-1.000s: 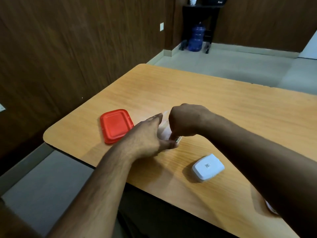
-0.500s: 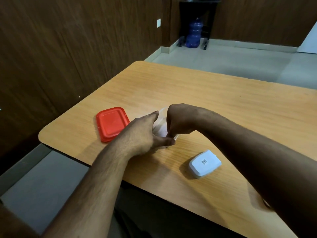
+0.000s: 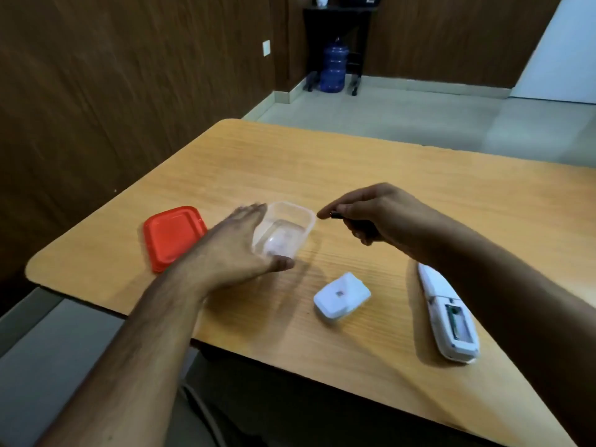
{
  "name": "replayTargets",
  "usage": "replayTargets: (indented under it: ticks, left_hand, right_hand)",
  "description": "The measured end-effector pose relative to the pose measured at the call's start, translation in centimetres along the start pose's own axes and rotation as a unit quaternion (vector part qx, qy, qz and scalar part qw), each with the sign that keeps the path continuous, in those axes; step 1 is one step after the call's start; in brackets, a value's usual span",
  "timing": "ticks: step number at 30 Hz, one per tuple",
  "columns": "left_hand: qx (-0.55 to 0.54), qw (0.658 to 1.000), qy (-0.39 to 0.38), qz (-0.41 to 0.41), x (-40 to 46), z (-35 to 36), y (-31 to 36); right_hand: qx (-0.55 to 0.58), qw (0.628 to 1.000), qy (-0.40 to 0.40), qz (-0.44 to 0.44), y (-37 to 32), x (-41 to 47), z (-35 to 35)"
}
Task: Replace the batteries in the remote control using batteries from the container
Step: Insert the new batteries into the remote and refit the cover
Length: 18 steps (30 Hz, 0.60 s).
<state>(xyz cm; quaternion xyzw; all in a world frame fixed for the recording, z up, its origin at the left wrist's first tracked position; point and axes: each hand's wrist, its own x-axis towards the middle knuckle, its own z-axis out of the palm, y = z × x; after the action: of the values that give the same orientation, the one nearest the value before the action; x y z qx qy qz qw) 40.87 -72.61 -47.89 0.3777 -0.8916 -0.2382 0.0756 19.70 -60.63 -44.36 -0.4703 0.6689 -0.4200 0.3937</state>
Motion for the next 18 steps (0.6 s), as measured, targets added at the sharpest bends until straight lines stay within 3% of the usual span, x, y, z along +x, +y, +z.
replayTargets:
  ticks: [3,7,13,18]
  left_hand:
    - [0.042,0.998,0.038,0.017,-0.4,-0.1,1.5]
    - [0.025,0.991,0.073,0.111,-0.6,1.8,6.6]
    - [-0.008,0.976,-0.011,0.219,0.4,5.4,14.8]
    - [-0.023,0.973,-0.046,0.227,1.1,8.4,15.5]
  right_hand:
    - [0.025,0.999,0.017,0.01,1.7,-4.3,-2.4]
    - [0.09,0.992,0.085,0.031,4.5,-10.4,-6.0]
    - [0.227,0.96,0.161,0.042,8.2,-15.7,-7.4]
    - [0.208,0.957,0.203,0.004,9.5,-16.0,-7.3]
